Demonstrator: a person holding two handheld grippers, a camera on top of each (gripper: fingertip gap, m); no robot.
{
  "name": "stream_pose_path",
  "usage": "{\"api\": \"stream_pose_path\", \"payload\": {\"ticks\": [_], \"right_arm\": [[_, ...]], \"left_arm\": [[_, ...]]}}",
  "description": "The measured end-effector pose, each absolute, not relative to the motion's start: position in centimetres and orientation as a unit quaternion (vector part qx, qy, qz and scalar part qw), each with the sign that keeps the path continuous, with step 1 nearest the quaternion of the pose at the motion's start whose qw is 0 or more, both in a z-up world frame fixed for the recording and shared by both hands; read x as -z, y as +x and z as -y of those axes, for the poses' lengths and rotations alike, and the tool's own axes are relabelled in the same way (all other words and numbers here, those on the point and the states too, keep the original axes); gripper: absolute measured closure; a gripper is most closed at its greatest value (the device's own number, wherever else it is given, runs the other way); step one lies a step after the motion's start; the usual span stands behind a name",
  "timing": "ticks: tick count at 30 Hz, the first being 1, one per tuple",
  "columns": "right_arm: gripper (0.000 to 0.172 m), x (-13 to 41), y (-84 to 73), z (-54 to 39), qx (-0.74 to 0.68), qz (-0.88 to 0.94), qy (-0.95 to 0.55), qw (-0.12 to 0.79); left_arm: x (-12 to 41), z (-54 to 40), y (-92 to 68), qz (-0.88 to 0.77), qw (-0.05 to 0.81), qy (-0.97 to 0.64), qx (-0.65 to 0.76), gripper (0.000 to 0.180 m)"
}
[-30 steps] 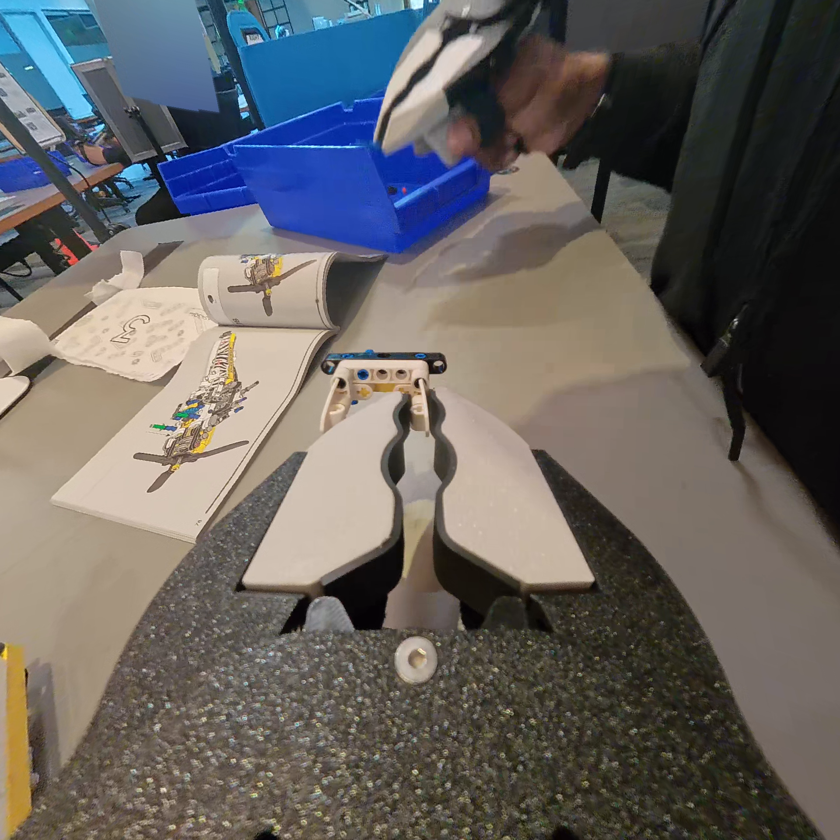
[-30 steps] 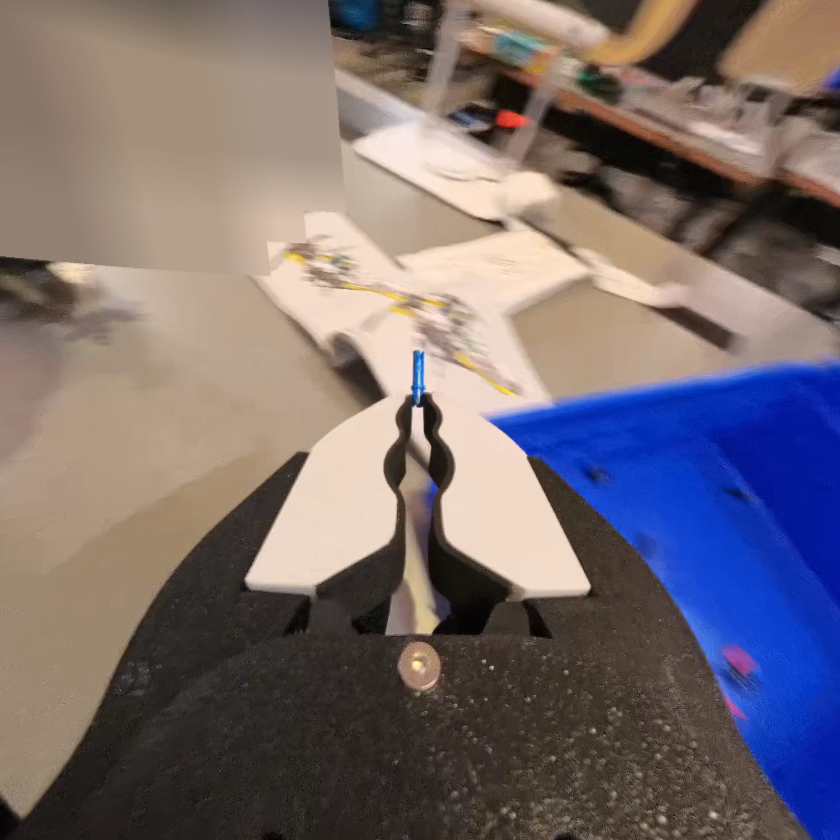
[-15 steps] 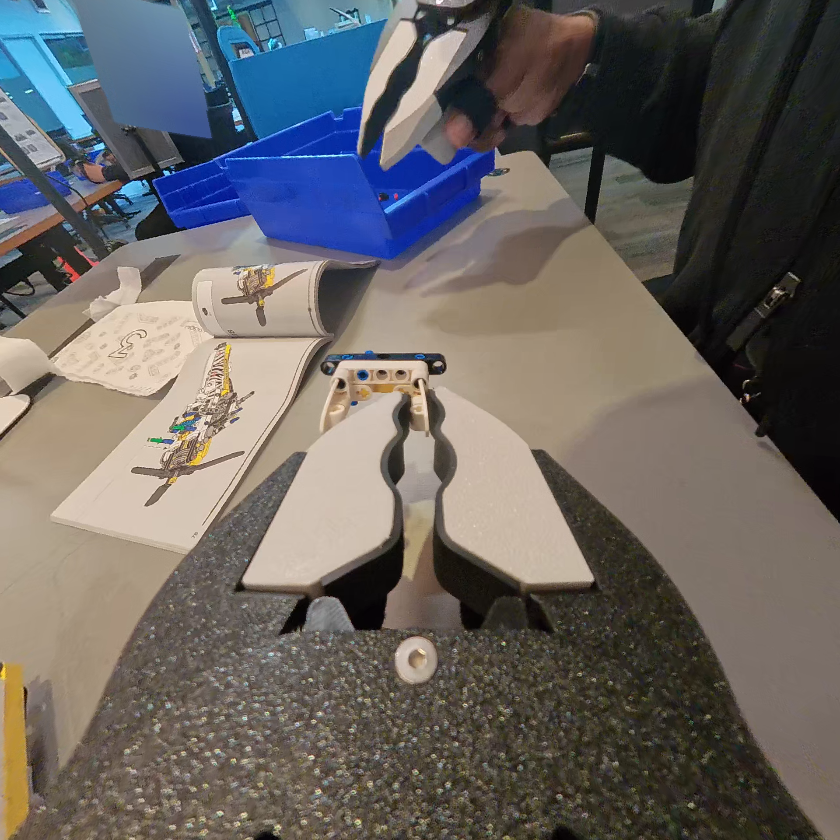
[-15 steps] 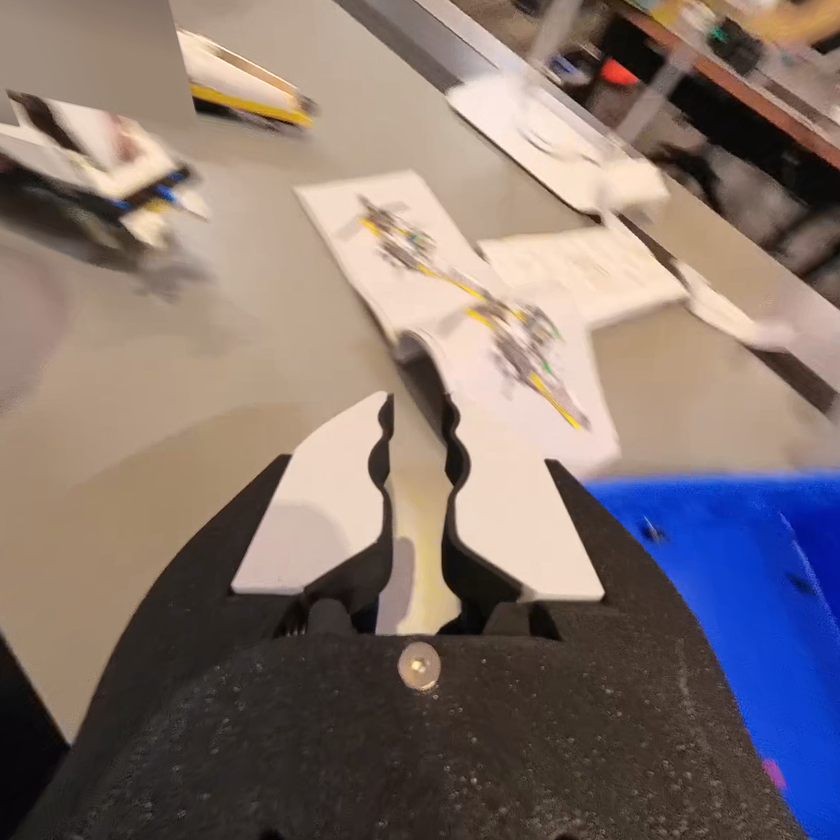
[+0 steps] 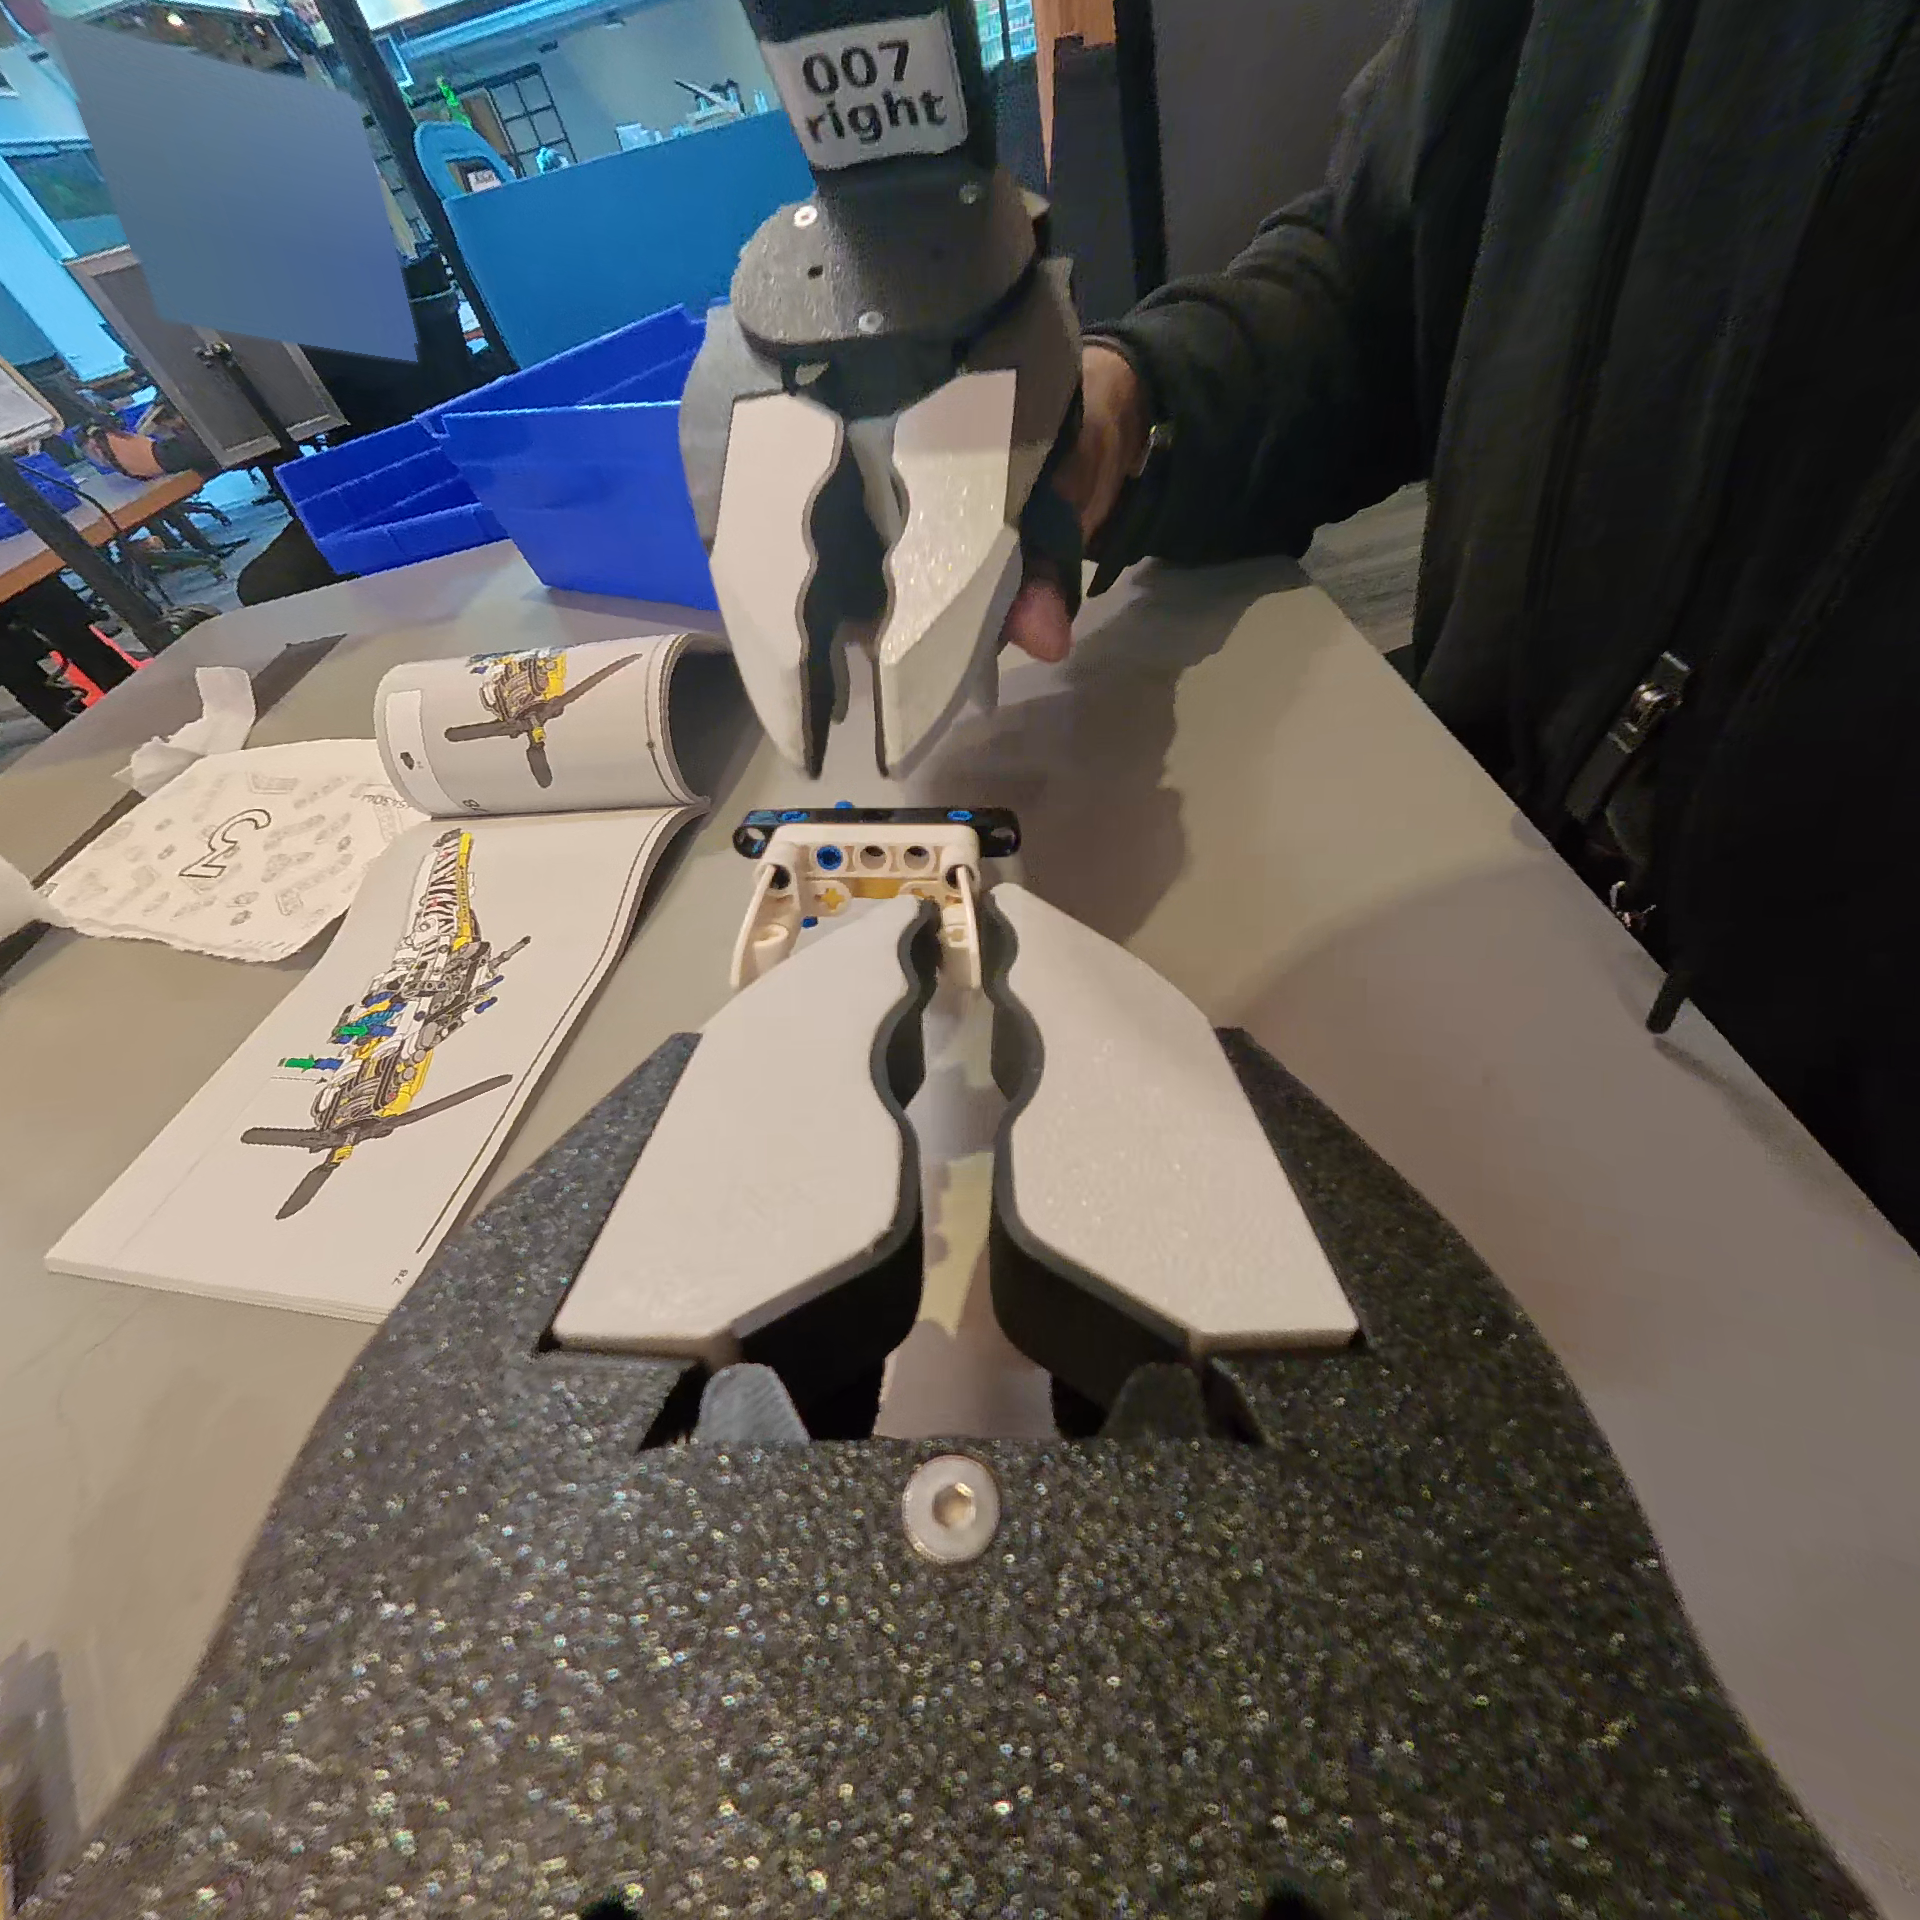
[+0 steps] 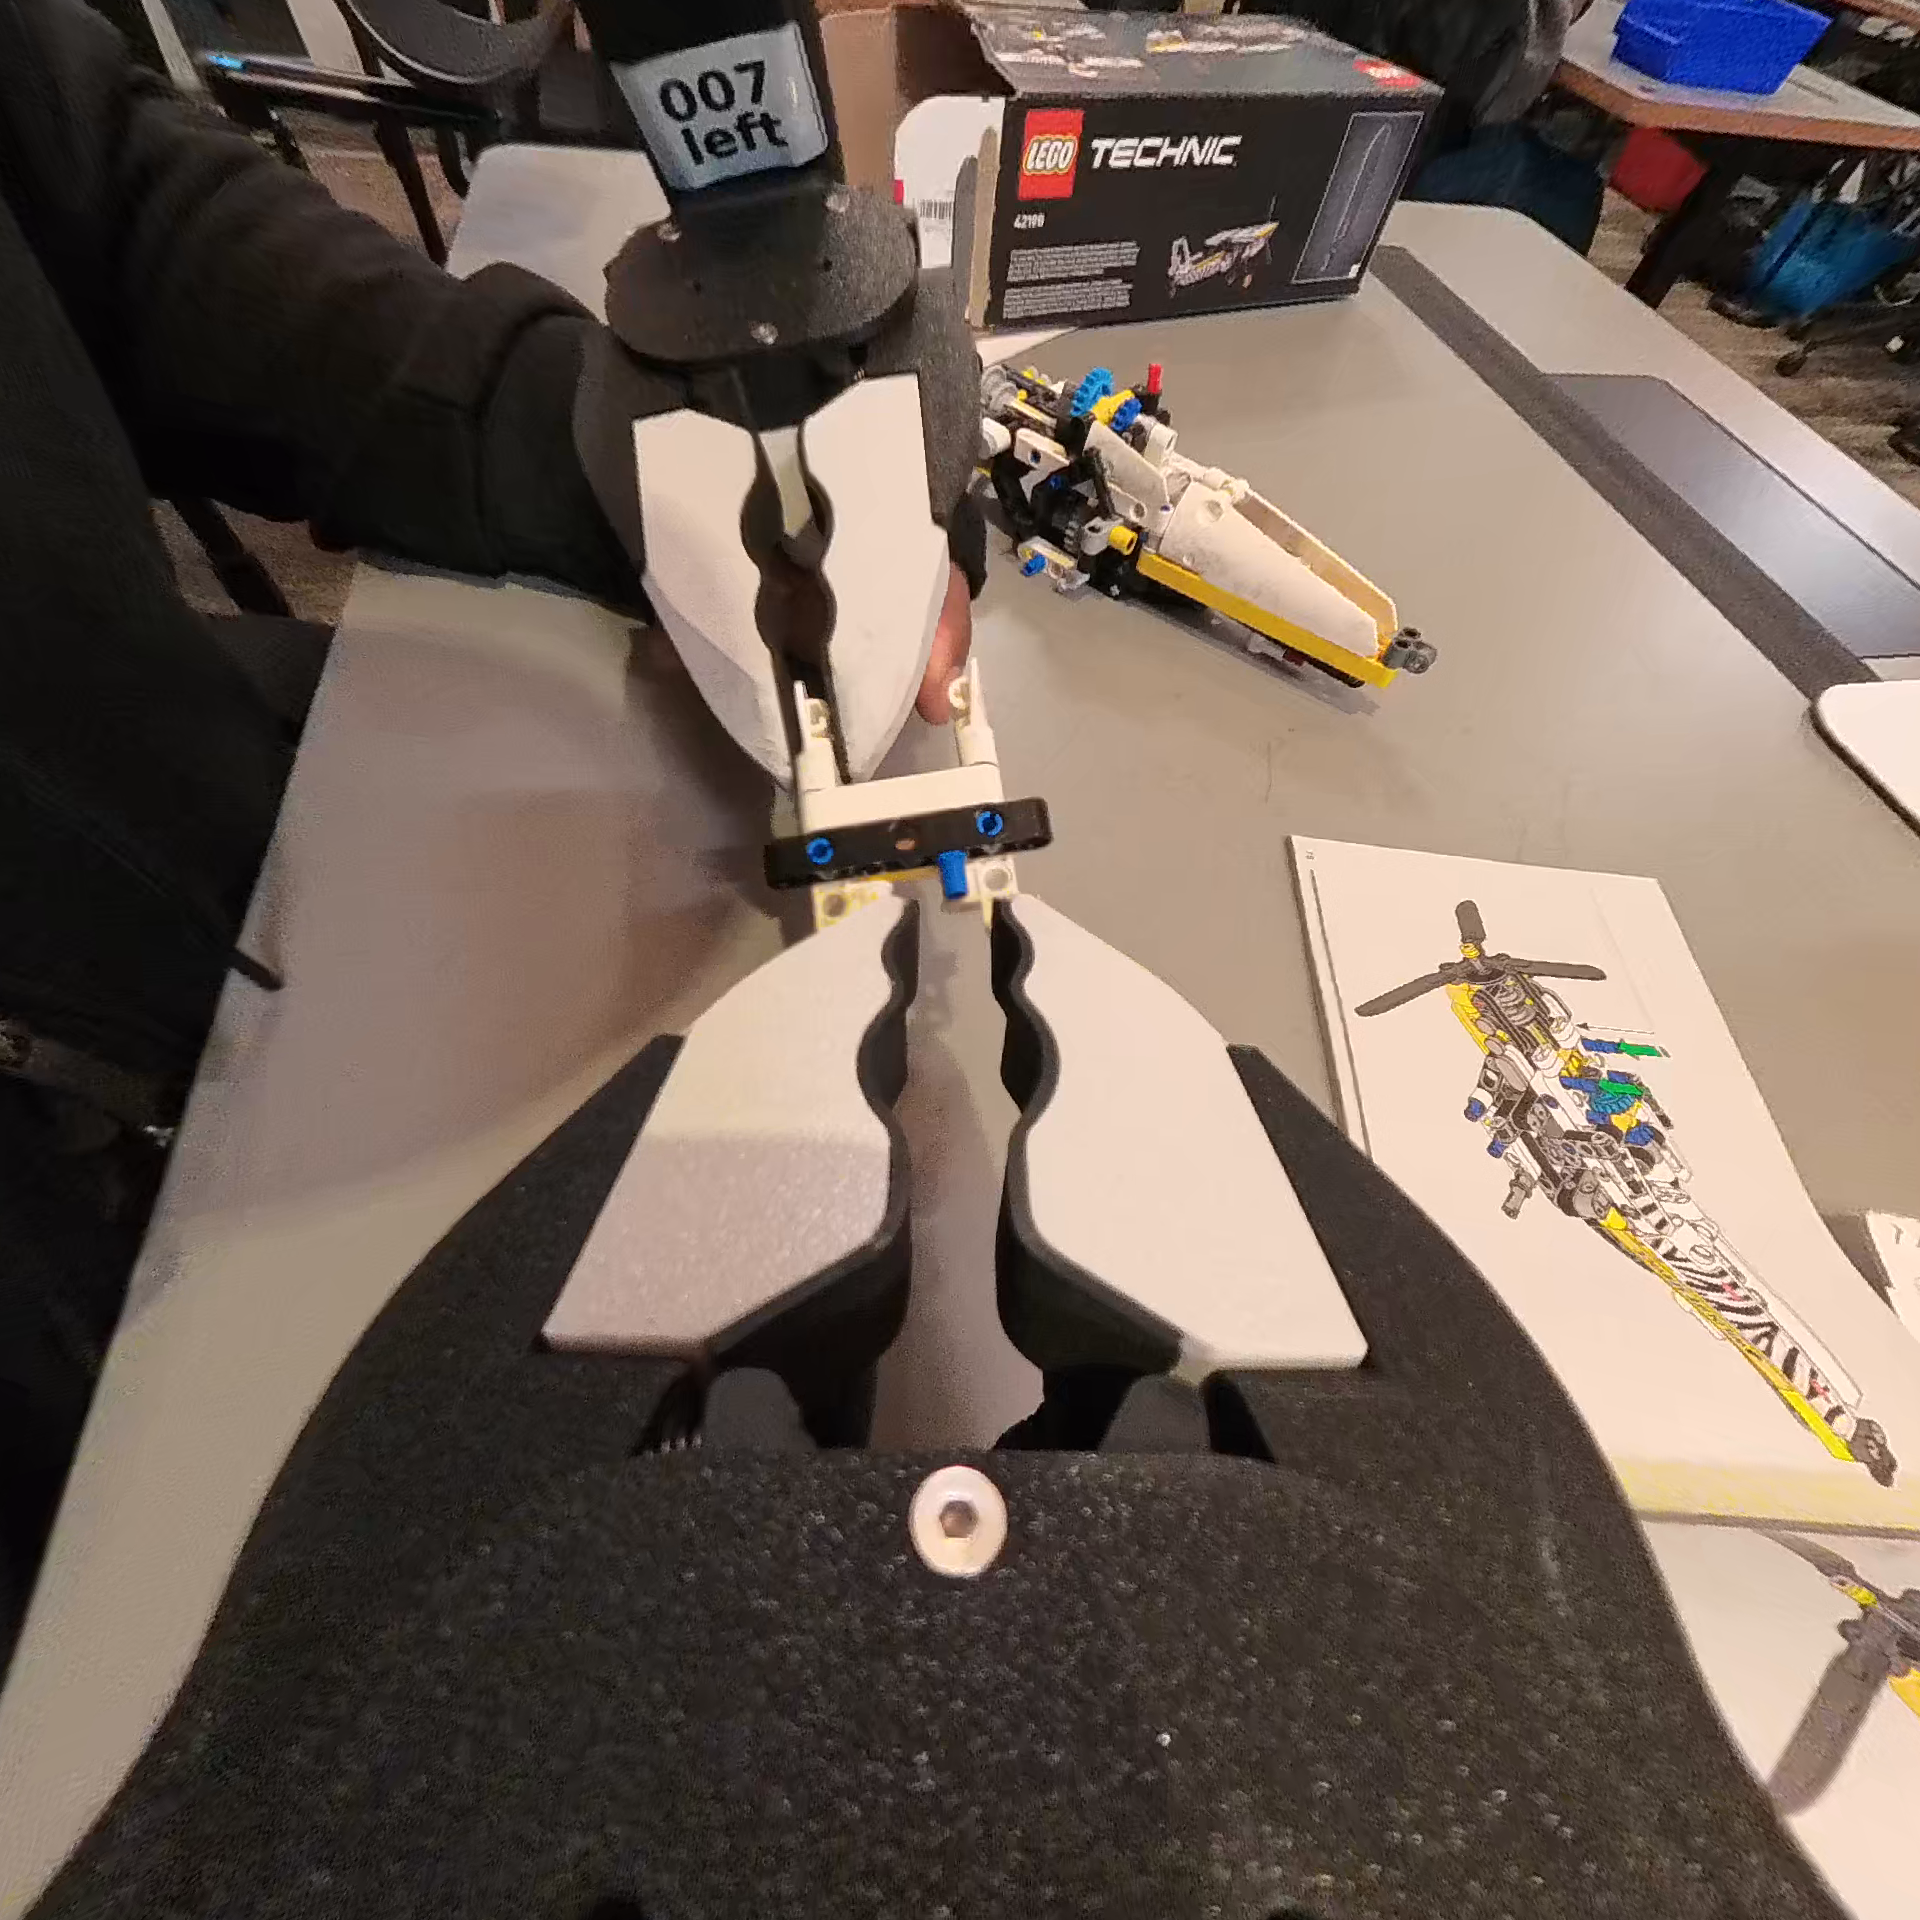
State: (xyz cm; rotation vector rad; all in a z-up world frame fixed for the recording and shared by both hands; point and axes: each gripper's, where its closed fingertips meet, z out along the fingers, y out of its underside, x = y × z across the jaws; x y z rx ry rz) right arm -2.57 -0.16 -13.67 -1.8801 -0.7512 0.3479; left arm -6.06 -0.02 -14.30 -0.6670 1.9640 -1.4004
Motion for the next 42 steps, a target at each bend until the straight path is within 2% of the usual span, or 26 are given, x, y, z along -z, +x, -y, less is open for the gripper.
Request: {"api": "stream_pose_path", "payload": {"ticks": [12, 14, 23, 39, 42], "right_arm": [[0.163, 14.7, -3.6, -0.1, -0.15, 0.33, -0.774, 0.519], [0.168, 14.9, -3.5, -0.2, -0.133, 0.338, -0.773, 0.521], [0.168, 15.1, -3.2, 0.7, -0.115, 0.333, -0.764, 0.54], [0.168, 16.1, -2.8, 2.2, -0.131, 0.328, -0.777, 0.521], [0.168, 16.6, 0.2, 2.5, -0.119, 0.28, -0.801, 0.515]], "left_arm": [[14.6, 0.6, -6.2, -0.755, 0.301, -0.242, 0.531, 0.171], [14.7, 0.7, -6.3, -0.758, 0.298, -0.239, 0.529, 0.171], [14.9, 0.6, -6.1, -0.761, 0.293, -0.249, 0.523, 0.171], [15.7, 1.1, -6.3, -0.78, 0.28, -0.241, 0.506, 0.171], [13.9, -0.5, -6.6, -0.732, 0.29, -0.266, 0.556, 0.171]]}}
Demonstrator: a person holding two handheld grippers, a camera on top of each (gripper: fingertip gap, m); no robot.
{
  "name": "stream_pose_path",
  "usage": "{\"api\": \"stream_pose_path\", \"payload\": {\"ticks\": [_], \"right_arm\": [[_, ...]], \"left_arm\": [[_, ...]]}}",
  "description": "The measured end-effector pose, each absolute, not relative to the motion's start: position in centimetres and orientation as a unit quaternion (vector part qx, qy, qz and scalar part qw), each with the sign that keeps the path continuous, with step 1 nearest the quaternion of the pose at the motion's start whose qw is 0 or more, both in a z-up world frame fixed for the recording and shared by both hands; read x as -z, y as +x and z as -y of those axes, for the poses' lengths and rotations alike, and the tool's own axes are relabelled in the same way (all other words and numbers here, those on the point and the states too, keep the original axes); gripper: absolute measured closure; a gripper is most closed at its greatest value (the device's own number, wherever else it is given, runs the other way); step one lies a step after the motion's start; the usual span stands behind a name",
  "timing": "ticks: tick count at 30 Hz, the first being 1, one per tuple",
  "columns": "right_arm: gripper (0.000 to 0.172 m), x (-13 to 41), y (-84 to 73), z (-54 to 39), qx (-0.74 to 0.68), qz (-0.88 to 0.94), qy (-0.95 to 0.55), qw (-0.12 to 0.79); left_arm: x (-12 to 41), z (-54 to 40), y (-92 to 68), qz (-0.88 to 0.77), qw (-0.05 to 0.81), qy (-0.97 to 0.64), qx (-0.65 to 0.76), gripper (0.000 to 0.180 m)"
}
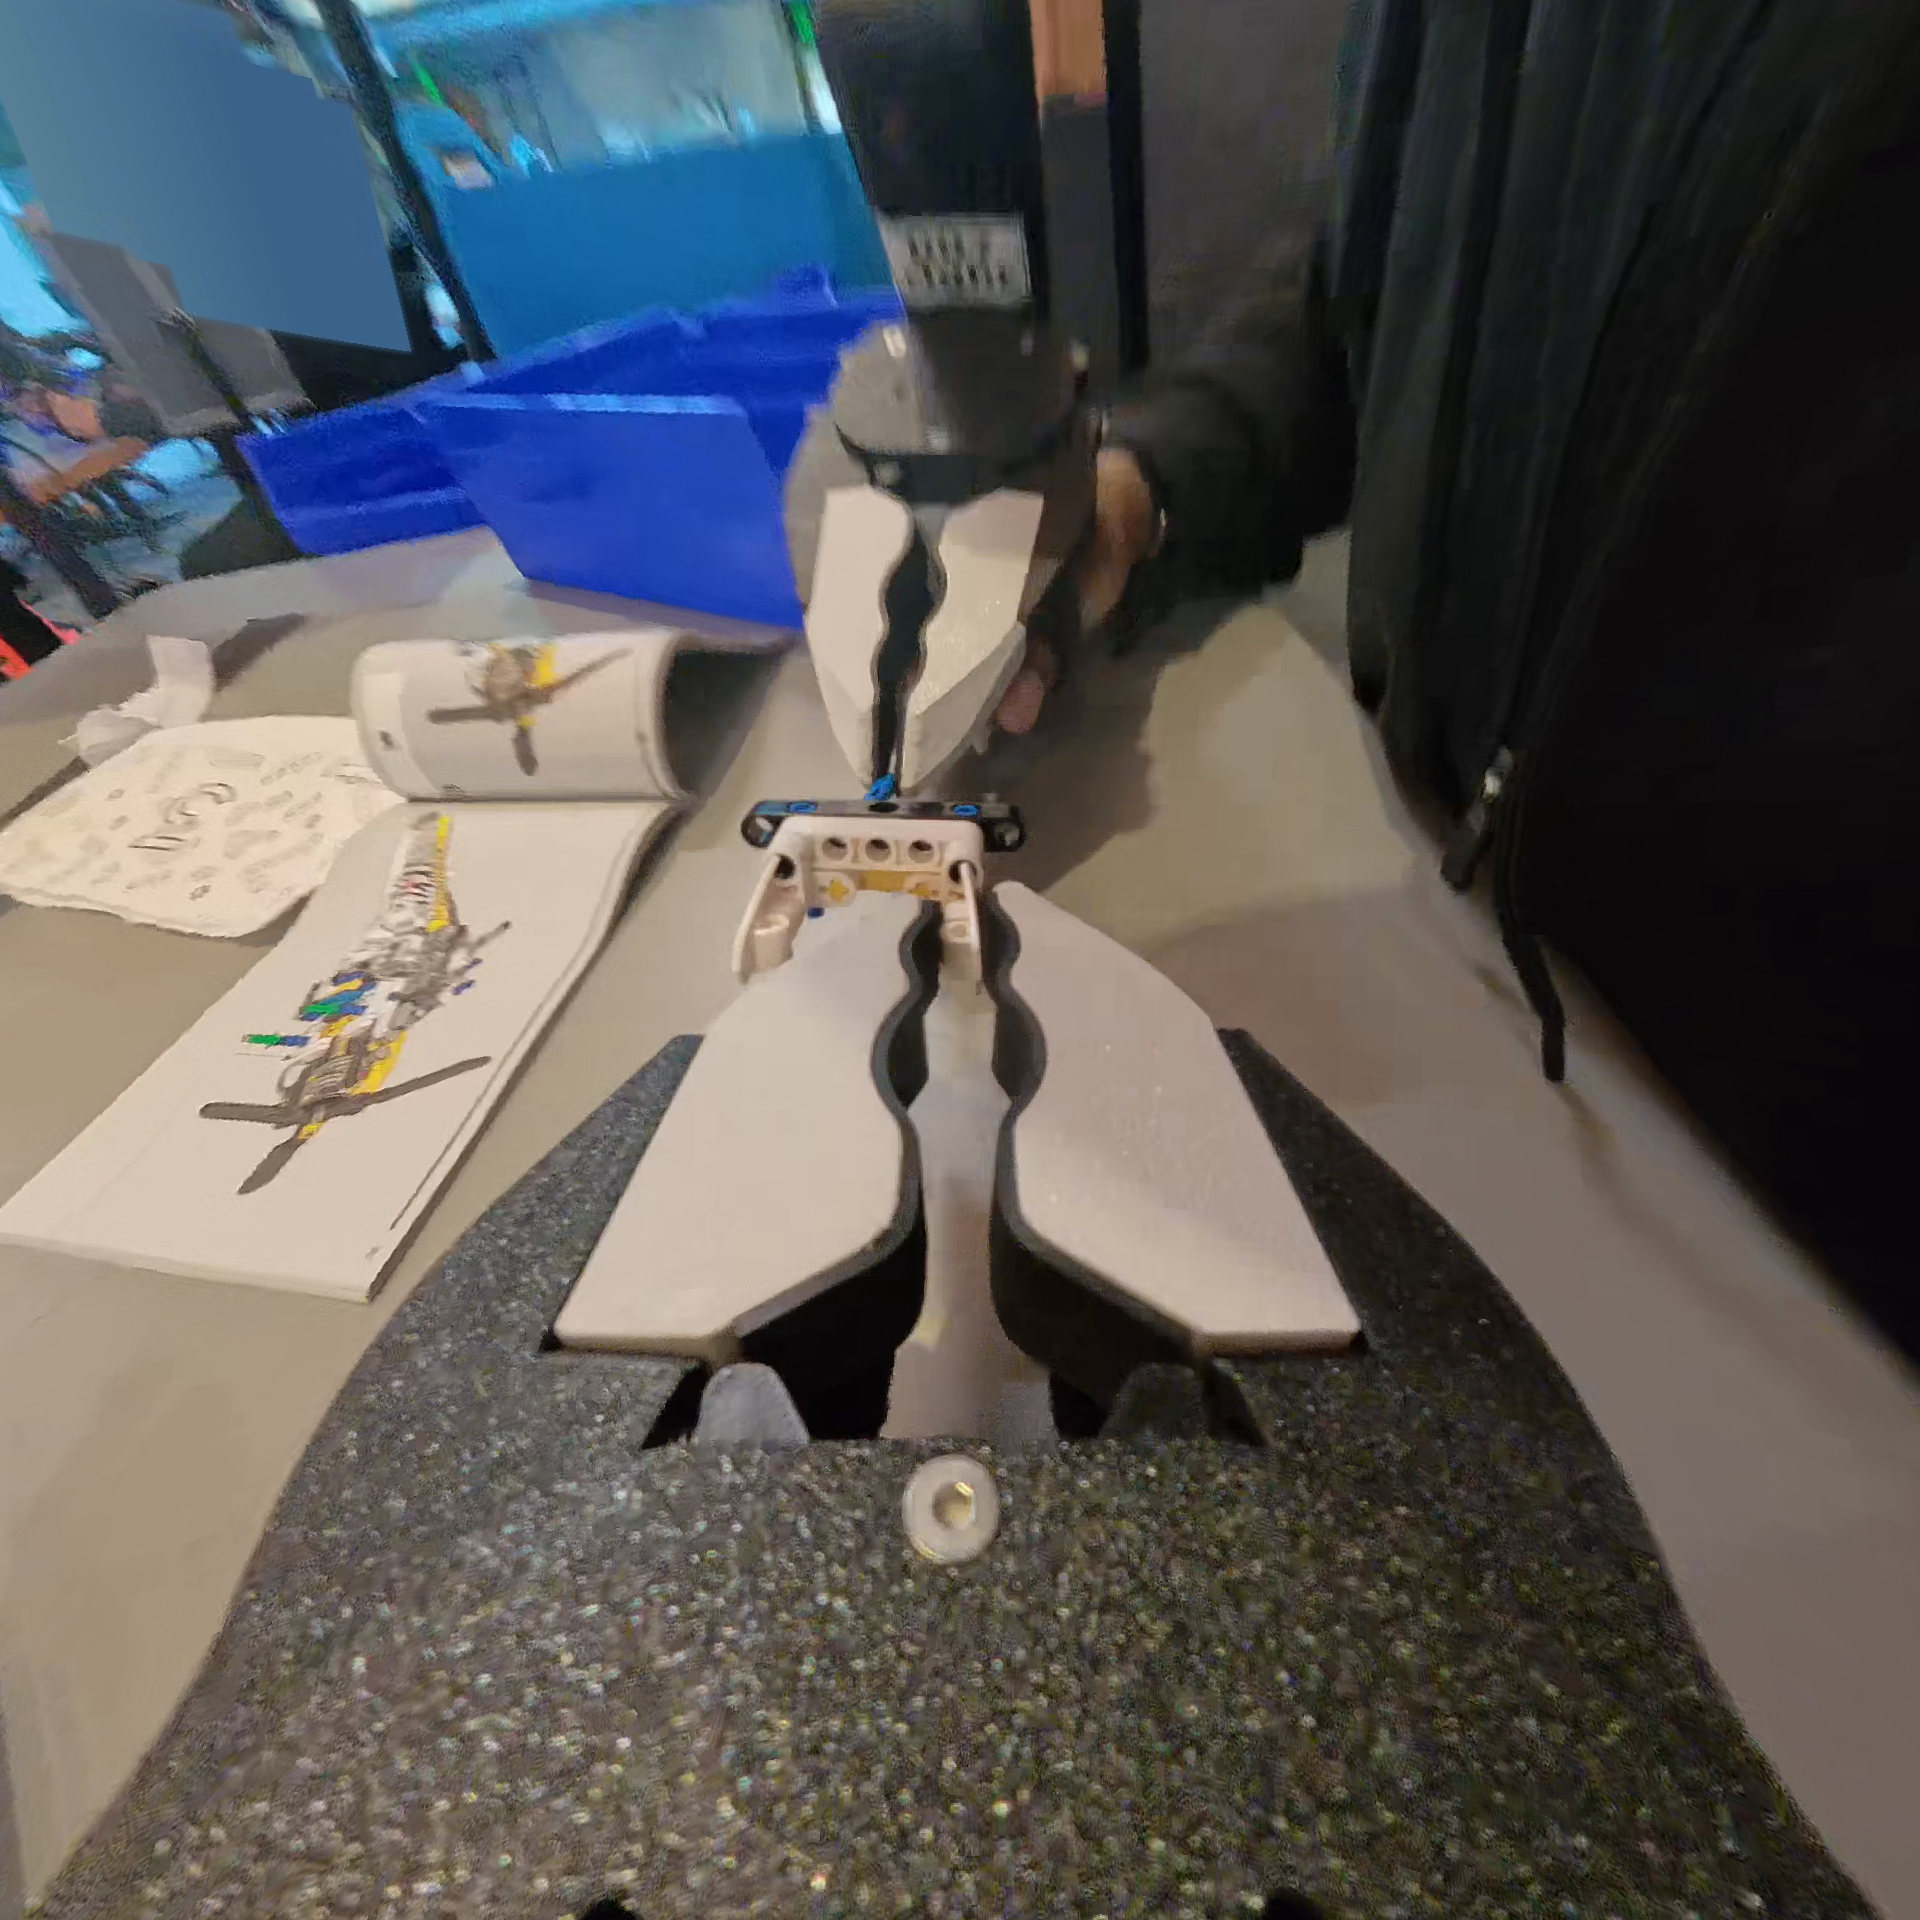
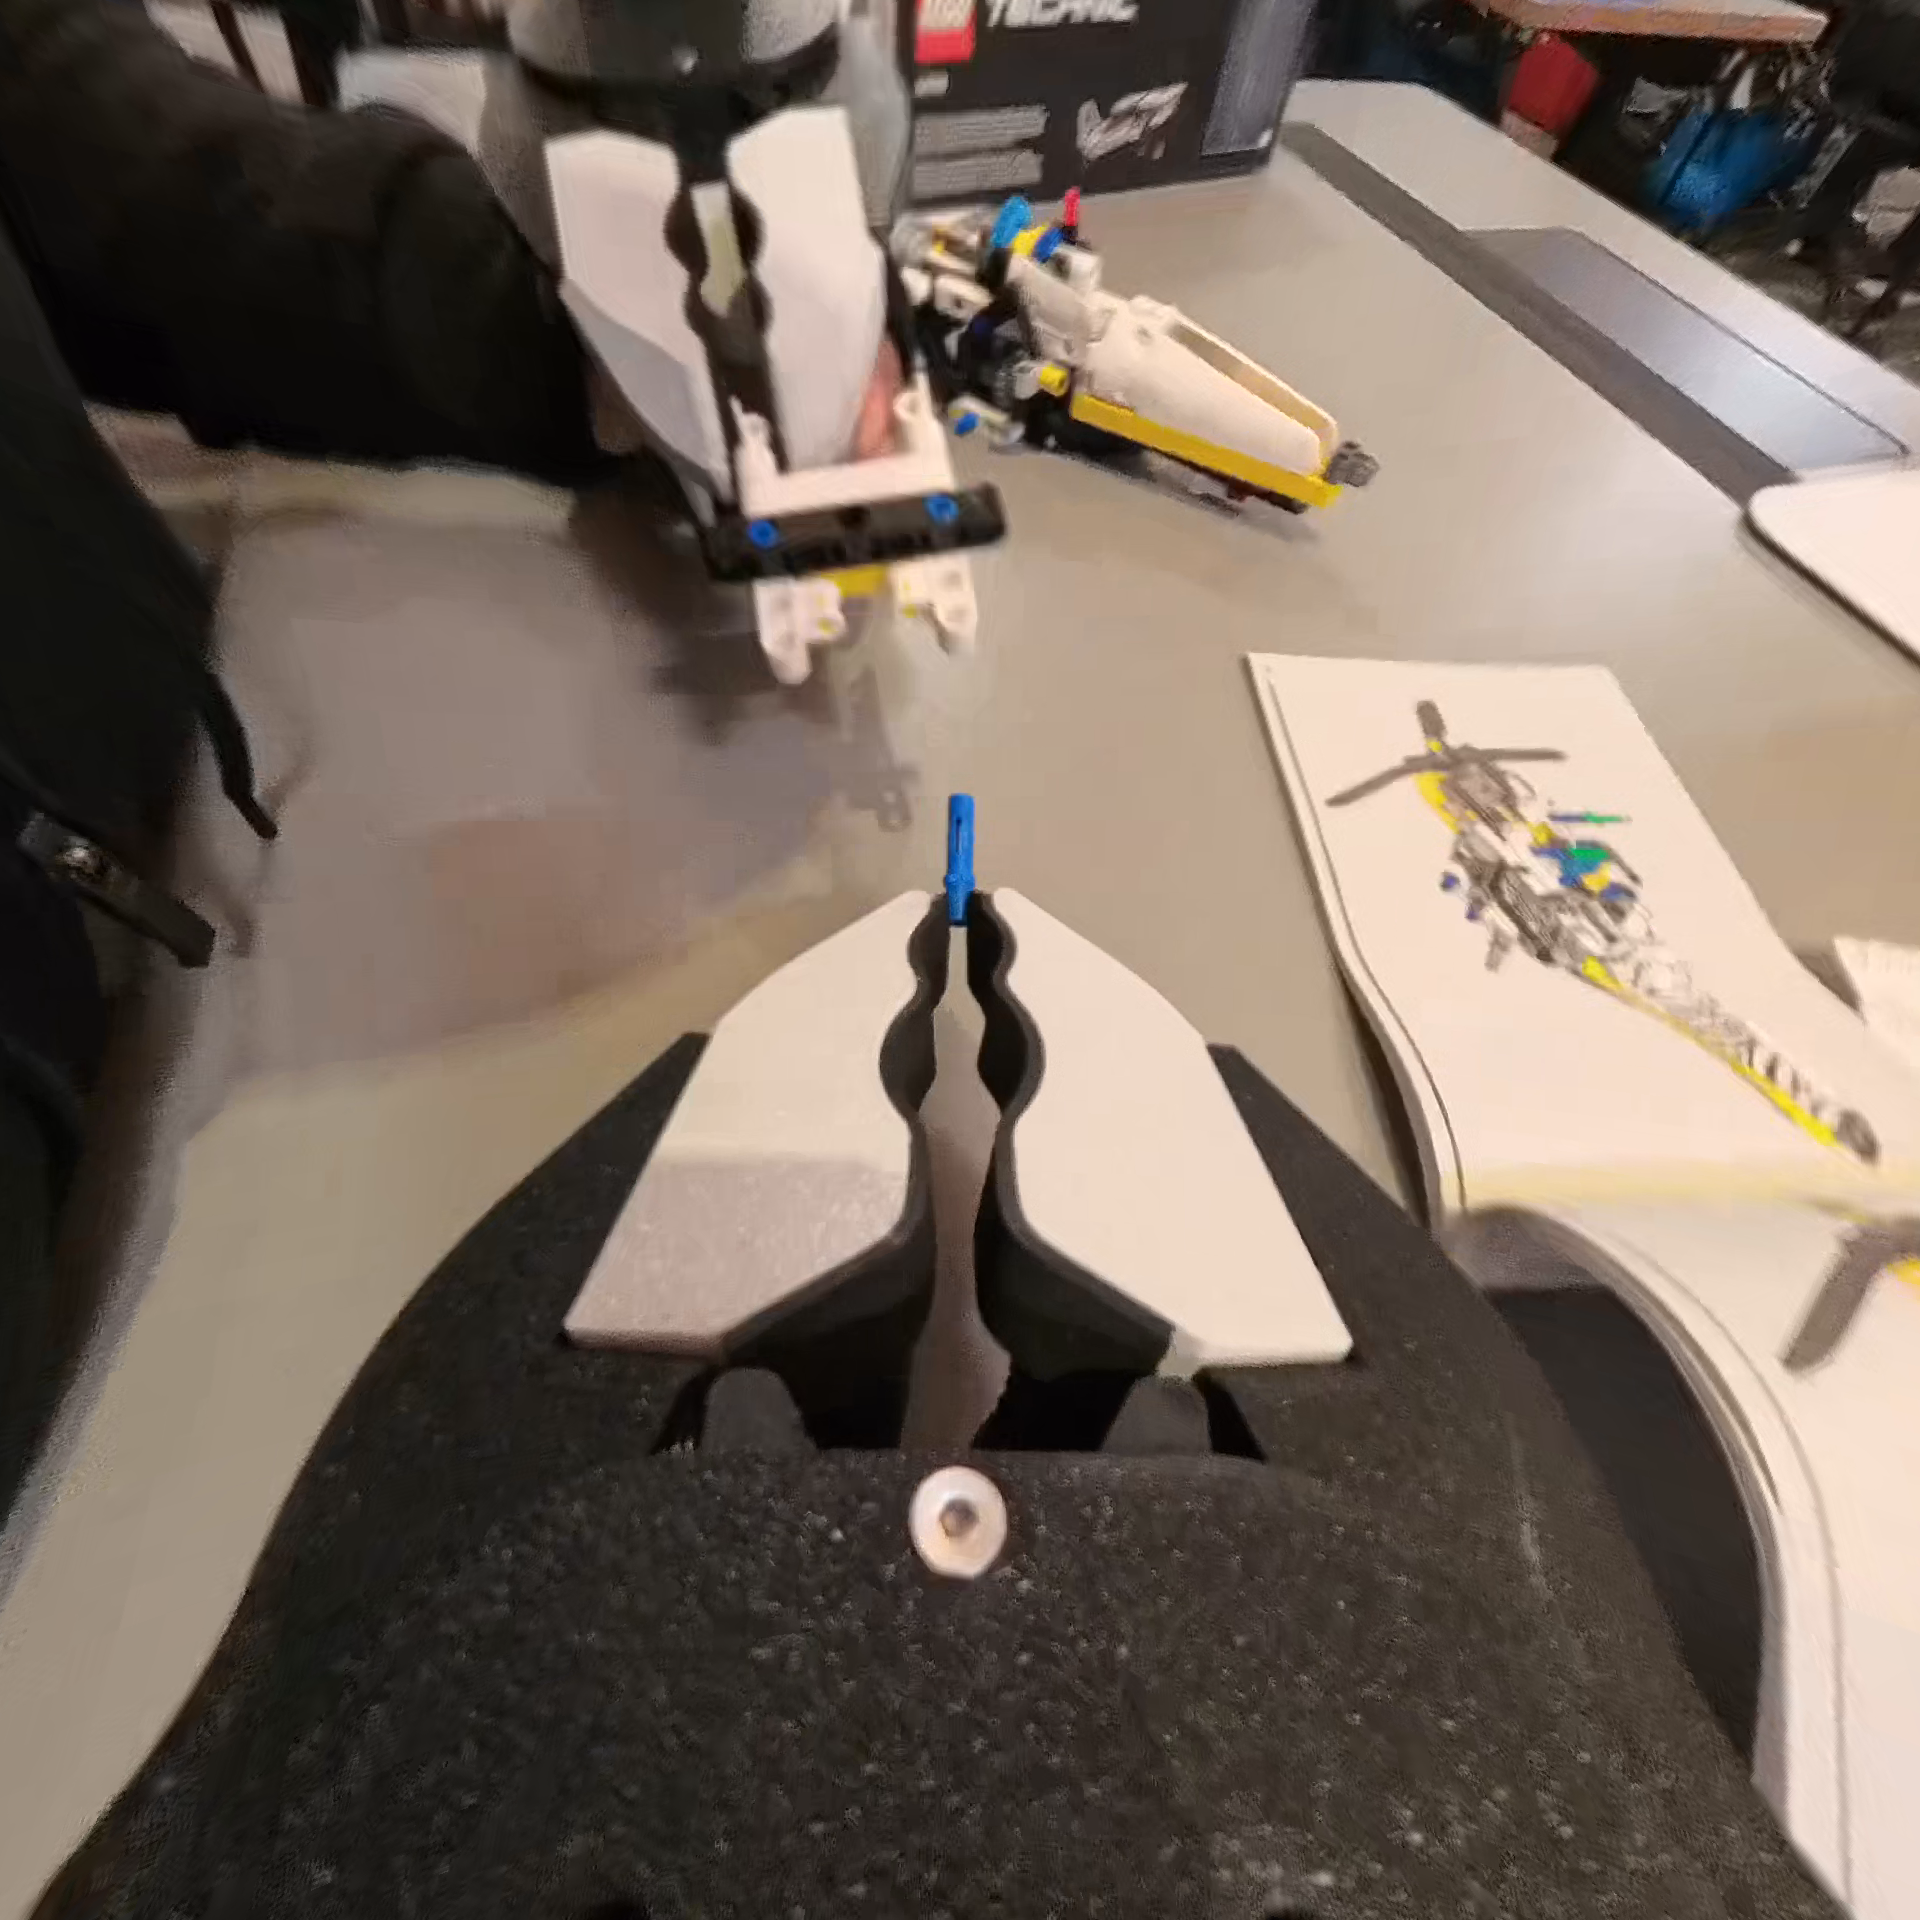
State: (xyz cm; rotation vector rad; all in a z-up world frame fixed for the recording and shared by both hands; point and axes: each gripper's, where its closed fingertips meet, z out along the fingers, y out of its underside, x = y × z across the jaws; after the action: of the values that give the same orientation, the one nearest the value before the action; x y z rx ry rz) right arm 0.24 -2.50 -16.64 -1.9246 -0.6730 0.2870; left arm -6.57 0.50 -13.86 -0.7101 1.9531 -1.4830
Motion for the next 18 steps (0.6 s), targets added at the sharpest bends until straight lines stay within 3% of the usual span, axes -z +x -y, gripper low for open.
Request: {"api": "stream_pose_path", "payload": {"ticks": [10, 18], "right_arm": [[0.168, 16.1, 3.9, 6.0, -0.076, 0.214, -0.83, 0.51], [0.168, 10.9, 16.9, 14.7, 0.139, 0.014, -0.863, 0.485]], "left_arm": [[14.4, -0.8, -5.8, -0.736, 0.281, -0.293, 0.542, 0.171], [14.7, -0.7, -5.7, -0.743, 0.283, -0.295, 0.53, 0.171]]}}
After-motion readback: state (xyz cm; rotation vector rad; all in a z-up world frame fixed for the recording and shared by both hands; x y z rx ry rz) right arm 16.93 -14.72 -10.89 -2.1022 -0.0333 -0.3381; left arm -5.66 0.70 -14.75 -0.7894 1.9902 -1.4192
